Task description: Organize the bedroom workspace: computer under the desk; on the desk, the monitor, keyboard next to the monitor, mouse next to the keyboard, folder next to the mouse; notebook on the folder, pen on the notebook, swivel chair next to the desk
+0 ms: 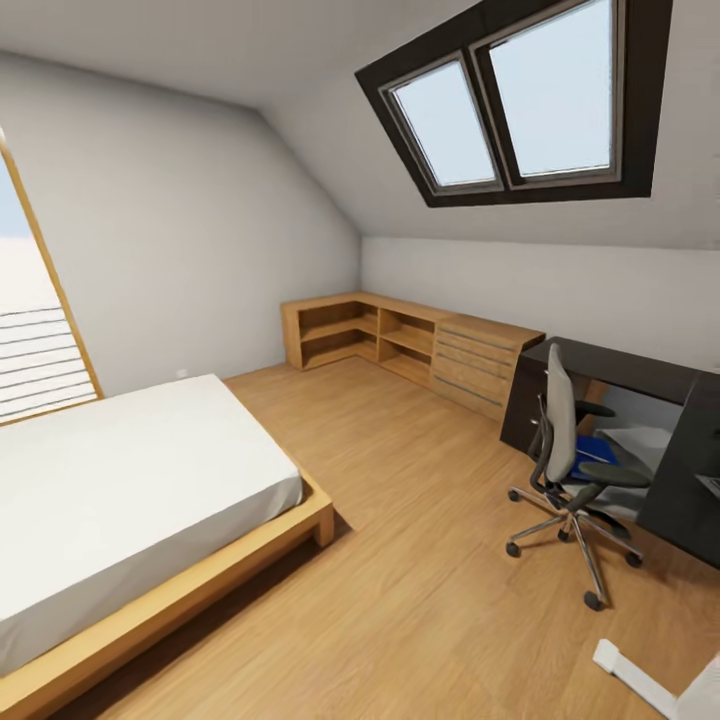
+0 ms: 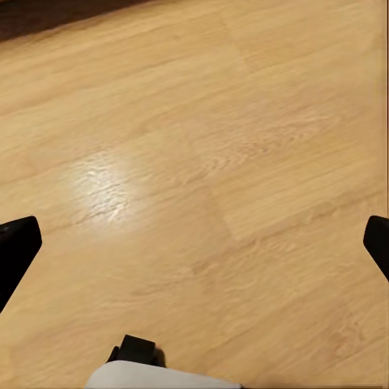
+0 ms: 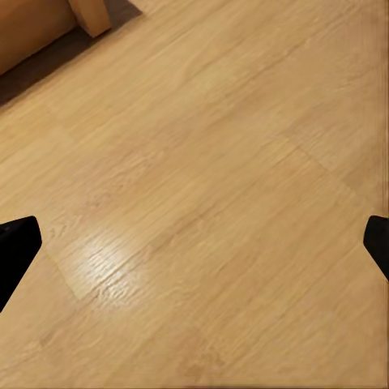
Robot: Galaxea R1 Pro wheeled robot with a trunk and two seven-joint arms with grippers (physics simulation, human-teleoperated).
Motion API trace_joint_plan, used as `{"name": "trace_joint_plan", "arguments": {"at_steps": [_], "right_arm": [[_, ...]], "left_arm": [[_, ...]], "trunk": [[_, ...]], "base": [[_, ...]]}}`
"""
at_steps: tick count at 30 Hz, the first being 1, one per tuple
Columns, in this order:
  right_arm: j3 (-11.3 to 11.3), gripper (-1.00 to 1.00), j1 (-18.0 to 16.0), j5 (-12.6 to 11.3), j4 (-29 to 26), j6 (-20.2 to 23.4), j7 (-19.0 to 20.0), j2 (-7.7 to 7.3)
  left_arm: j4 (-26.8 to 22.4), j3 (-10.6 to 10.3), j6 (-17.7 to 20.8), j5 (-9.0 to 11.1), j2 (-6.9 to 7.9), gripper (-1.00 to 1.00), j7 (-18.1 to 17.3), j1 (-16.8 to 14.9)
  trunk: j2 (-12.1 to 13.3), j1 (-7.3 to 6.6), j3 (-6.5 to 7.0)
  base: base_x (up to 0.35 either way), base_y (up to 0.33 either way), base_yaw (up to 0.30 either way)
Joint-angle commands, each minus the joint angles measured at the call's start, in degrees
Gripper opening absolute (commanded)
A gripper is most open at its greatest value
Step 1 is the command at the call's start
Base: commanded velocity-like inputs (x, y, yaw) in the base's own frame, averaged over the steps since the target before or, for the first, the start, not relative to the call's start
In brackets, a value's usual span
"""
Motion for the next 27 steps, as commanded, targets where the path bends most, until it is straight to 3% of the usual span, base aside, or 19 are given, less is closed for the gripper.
{"name": "trace_joint_plan", "arguments": {"at_steps": [1,27], "right_arm": [[0.30,1.00,-0.06,-0.62,0.04,-0.21,0.13,-0.08],[0.58,1.00,-0.06,-0.20,0.28,-0.84,0.11,0.21]], "left_arm": [[0.02,-0.14,-0.19,0.37,0.01,1.00,-0.01,-0.03],[0.11,-0.14,-0.19,0.46,0.01,1.00,0.09,-0.03]], "trunk": [[-0.05,0.00,-0.15],[-0.05,0.00,-2.10]], "base": [[0.000,0.000,-0.187],[0.000,0.000,-0.181]]}}
